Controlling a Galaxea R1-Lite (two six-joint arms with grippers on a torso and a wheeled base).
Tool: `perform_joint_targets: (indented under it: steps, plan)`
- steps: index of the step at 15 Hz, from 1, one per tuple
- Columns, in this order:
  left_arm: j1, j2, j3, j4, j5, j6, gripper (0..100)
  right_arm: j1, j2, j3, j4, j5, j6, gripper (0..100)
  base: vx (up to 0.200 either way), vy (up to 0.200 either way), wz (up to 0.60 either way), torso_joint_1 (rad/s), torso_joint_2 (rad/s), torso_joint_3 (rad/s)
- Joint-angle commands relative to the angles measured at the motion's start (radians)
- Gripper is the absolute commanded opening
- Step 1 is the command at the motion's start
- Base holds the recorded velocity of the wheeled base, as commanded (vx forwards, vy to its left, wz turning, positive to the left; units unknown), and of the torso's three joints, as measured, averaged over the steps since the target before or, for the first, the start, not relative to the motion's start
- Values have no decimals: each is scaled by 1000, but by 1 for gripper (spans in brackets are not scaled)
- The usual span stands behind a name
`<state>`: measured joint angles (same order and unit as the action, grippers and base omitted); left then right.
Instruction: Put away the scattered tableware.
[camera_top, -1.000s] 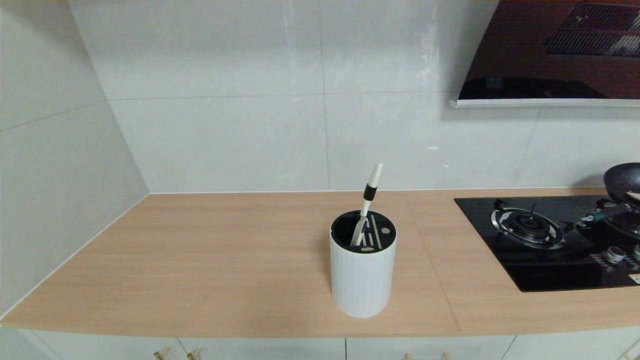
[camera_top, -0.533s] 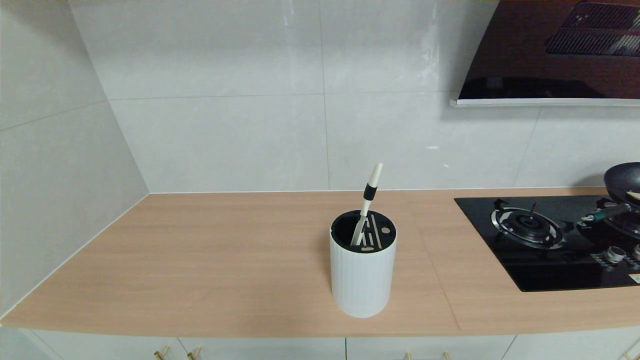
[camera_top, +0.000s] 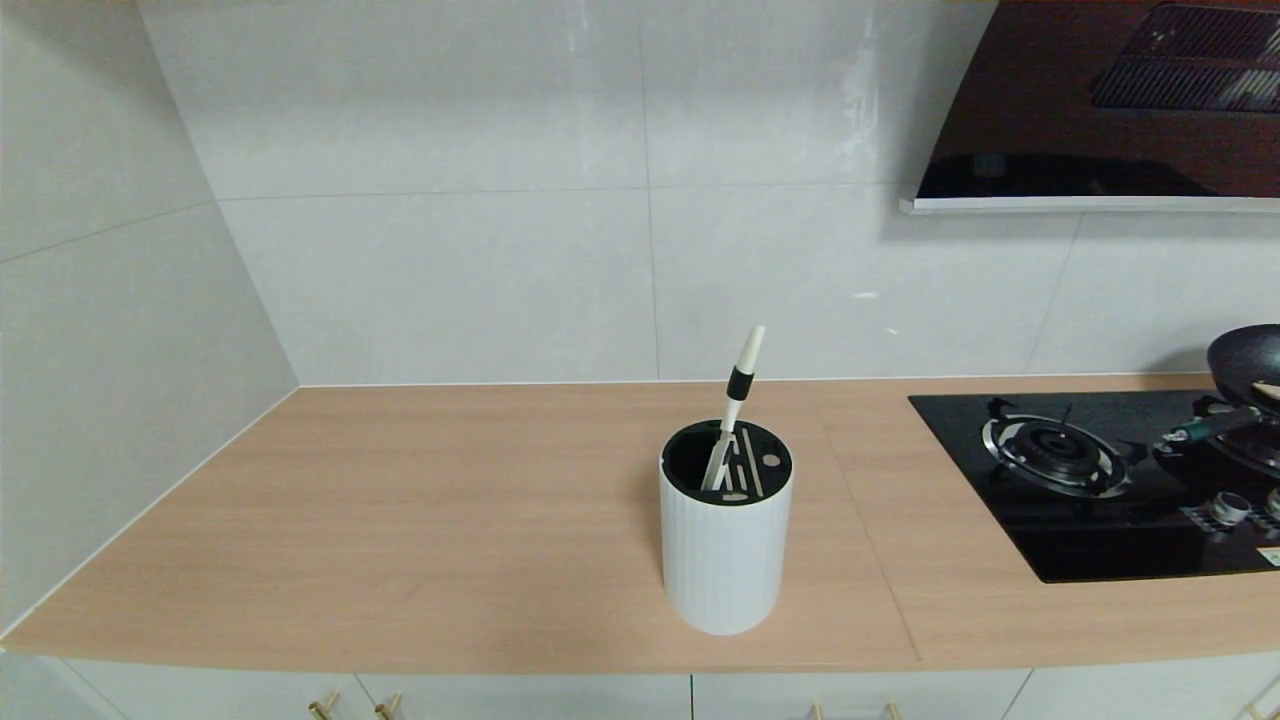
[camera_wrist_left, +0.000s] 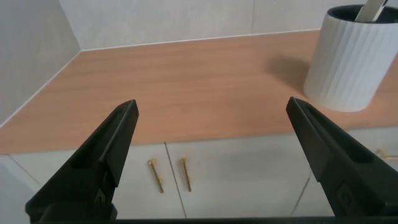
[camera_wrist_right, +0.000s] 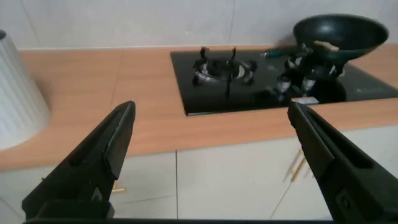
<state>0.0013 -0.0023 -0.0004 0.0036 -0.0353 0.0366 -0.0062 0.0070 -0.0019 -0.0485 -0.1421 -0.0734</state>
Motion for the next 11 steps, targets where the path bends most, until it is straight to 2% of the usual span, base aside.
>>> perform_joint_targets:
  steps: [1,2,6,11]
  plan:
    - [0,2,0,1,-1,-27,100,2,-5,2,10,136,4,100,0,0,0,0,0,0]
    - [0,2,0,1,2,-32,100,2,-2,2,53,191,-9,100,0,0,0,0,0,0]
    - [0,2,0,1,2,-29,100,9,-5,2,47,174,49,100,0,0,0,0,0,0]
    - [0,2,0,1,2,-29,100,8,-5,2,49,162,58,100,0,0,0,0,0,0]
